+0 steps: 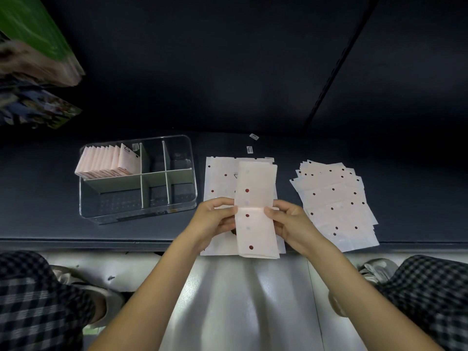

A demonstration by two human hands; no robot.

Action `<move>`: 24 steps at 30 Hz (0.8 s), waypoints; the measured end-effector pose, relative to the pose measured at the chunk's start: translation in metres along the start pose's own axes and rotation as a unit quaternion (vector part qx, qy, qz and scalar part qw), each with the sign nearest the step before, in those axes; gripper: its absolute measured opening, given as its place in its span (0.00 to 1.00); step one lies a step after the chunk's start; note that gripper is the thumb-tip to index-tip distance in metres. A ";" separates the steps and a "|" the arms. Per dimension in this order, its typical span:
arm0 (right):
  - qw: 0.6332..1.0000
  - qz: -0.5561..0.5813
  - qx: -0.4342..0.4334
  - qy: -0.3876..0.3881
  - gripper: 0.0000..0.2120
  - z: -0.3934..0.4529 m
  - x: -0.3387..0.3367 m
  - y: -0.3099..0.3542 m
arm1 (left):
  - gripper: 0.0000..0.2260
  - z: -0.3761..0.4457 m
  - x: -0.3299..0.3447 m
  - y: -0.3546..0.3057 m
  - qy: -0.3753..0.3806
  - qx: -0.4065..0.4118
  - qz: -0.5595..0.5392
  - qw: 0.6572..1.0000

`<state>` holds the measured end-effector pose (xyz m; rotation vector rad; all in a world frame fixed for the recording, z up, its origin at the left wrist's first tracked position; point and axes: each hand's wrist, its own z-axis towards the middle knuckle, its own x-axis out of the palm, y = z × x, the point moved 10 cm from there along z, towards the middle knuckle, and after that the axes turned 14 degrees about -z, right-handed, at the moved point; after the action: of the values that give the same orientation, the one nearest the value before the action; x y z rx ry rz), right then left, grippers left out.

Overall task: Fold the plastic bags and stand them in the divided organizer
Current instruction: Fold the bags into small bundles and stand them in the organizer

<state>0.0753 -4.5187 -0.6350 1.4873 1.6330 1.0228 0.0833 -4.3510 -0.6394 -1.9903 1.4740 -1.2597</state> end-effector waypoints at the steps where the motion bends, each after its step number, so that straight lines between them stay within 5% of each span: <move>1: 1.000 0.009 -0.007 0.006 0.07 -0.001 0.001 0.003 | 0.05 0.000 0.000 -0.001 0.000 0.000 -0.017 1.000; 9: 0.996 -0.065 -0.068 -0.002 0.16 -0.003 -0.001 0.018 | 0.12 -0.003 0.009 -0.011 0.034 0.027 0.016 0.999; 18: 0.978 -0.160 -0.124 -0.052 0.19 -0.007 -0.005 0.034 | 0.09 0.003 0.004 0.000 -0.032 0.021 0.028 0.999; 24: 0.976 -0.185 -0.109 -0.033 0.18 -0.005 0.001 0.041 | 0.06 -0.005 0.005 -0.036 -0.065 0.170 0.156 0.971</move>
<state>0.0890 -4.5171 -0.5957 1.0137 1.6141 0.8971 0.1001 -4.3402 -0.6091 -1.5210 1.3378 -1.1328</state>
